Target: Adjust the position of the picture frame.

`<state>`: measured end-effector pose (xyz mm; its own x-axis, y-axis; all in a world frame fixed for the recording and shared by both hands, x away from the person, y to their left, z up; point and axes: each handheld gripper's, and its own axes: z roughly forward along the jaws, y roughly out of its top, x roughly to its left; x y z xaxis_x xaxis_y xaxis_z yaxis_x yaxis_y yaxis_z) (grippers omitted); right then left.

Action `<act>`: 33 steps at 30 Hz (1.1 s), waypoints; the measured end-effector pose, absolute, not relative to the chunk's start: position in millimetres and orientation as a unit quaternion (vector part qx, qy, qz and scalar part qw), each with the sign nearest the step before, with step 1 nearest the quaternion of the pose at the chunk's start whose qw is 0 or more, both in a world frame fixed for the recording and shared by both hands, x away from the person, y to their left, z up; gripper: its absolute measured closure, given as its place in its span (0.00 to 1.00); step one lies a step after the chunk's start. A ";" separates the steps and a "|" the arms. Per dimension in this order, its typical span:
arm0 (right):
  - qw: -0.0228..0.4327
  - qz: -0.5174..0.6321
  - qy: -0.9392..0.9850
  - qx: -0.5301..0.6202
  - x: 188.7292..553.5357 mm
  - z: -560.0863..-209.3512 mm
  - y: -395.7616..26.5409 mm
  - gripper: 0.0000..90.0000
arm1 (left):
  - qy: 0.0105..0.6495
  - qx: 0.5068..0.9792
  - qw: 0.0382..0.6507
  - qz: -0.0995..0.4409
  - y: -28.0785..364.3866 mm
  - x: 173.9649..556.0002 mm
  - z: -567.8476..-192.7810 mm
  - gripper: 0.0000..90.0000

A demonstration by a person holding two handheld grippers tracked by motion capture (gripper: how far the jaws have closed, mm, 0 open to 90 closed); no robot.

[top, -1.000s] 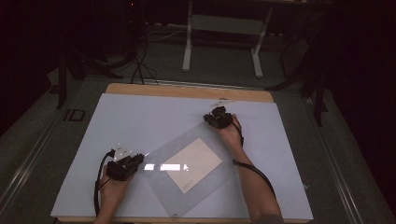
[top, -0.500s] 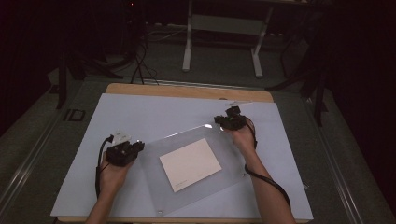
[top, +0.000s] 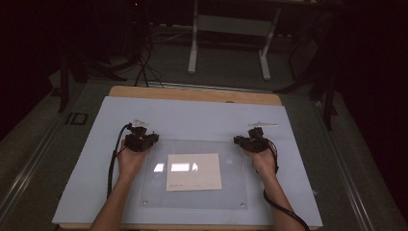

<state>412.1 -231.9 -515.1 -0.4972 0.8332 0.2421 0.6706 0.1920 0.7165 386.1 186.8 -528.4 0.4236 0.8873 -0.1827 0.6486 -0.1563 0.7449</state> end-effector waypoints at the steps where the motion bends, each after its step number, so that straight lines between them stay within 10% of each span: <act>1: 0.100 0.405 0.762 0.495 412.0 -519.0 -233.0 0.89 | 0.516 0.744 0.396 0.152 185.9 386.2 -528.5 0.92; 33: 0.117 0.431 0.760 0.473 410.7 -520.7 -236.0 0.79 | 0.504 0.726 0.436 0.172 194.2 372.2 -527.7 0.79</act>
